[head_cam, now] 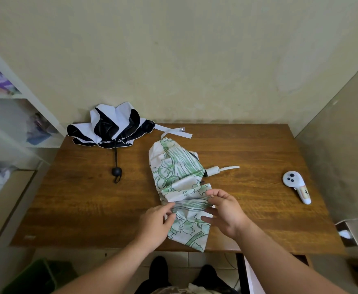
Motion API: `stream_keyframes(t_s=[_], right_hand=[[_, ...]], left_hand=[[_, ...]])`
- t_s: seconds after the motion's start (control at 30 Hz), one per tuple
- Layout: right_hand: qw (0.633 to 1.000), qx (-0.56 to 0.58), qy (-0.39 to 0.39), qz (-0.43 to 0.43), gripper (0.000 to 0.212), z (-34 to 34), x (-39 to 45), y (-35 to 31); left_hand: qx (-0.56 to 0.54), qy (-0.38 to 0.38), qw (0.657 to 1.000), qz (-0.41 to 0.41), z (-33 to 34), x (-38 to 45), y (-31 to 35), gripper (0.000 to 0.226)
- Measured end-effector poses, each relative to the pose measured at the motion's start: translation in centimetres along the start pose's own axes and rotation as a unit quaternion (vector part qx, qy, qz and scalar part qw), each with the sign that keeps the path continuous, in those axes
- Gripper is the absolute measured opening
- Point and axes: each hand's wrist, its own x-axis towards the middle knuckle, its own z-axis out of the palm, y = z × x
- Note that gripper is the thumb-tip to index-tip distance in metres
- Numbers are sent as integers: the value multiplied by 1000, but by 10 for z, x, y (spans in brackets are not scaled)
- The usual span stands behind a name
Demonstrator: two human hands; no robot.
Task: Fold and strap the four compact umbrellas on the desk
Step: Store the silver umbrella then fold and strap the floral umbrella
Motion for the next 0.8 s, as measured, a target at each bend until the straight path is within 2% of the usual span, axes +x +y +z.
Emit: stream_keyframes(t_s=[0.13,0.4,0.47,0.53,0.6,0.8], right_hand=[[1000,18,-9,-6,28,8,-1,-4],[997,-61,5,-42,20,6,2,1],[988,-136,-5,-77,19,2,1,4],[956,-264,-9,-128,27,-6,3,7],[926,-351,21,-139,27,-15,4,7],[915,-378,69,-118,21,-34,3,17]], left_hand=[[-28,-48,996,-68,3,3,-1,50],[29,57,998,-25,9,2,-2,33],[25,74,997,-19,9,-1,-1,28],[13,88,996,-18,6,-2,-2,23],[-7,97,995,-31,3,-1,-6,19],[-66,93,992,-56,1,-4,-3,15]])
